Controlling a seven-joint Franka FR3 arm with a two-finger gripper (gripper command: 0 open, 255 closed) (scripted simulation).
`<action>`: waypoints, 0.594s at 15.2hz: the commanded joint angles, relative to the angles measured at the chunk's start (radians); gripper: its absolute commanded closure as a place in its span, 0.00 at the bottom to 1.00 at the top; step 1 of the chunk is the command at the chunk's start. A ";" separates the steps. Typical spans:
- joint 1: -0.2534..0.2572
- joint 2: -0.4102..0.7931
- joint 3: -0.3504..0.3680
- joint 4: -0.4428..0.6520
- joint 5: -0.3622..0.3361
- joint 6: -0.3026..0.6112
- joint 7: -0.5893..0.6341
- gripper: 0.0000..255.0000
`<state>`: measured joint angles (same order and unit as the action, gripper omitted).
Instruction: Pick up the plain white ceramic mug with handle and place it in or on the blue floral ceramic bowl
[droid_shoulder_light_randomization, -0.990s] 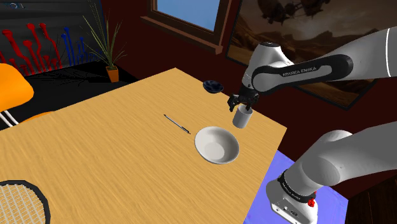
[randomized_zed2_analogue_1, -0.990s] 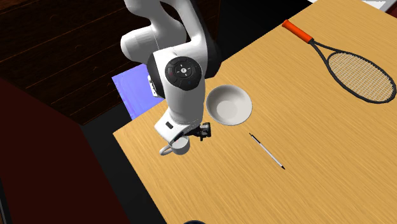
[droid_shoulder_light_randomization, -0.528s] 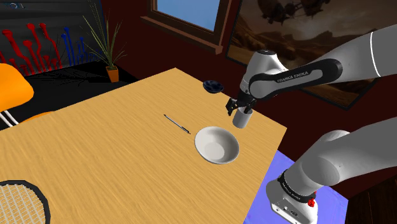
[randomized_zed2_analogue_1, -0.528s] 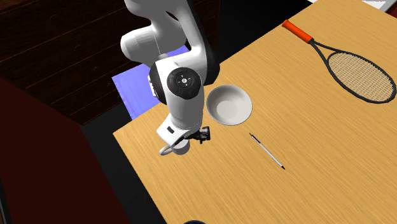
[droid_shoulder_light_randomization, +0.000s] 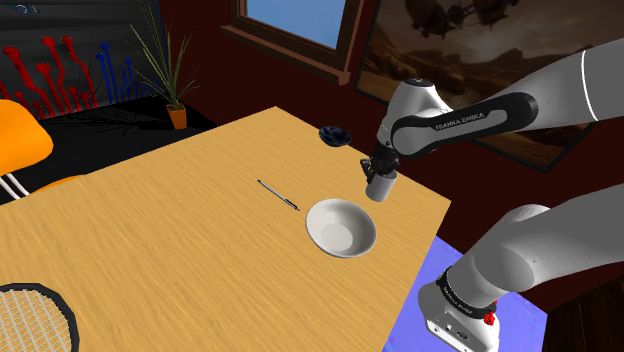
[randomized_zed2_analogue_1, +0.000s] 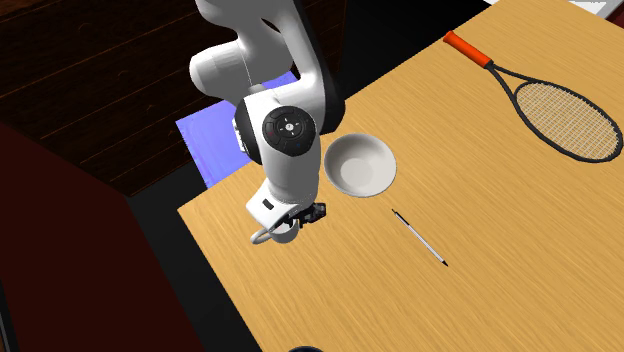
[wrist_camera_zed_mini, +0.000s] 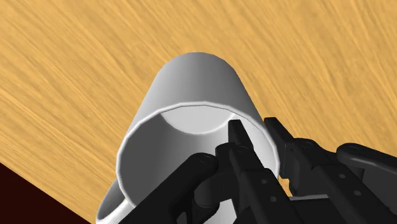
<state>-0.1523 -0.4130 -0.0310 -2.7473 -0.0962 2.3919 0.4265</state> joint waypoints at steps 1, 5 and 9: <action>0.000 0.000 0.000 0.000 0.000 0.000 0.000 1.00; 0.000 0.000 0.000 0.000 0.000 0.000 0.000 1.00; 0.001 -0.022 0.000 0.013 0.002 -0.034 -0.003 1.00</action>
<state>-0.1515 -0.4270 -0.0308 -2.7393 -0.0945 2.3701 0.4250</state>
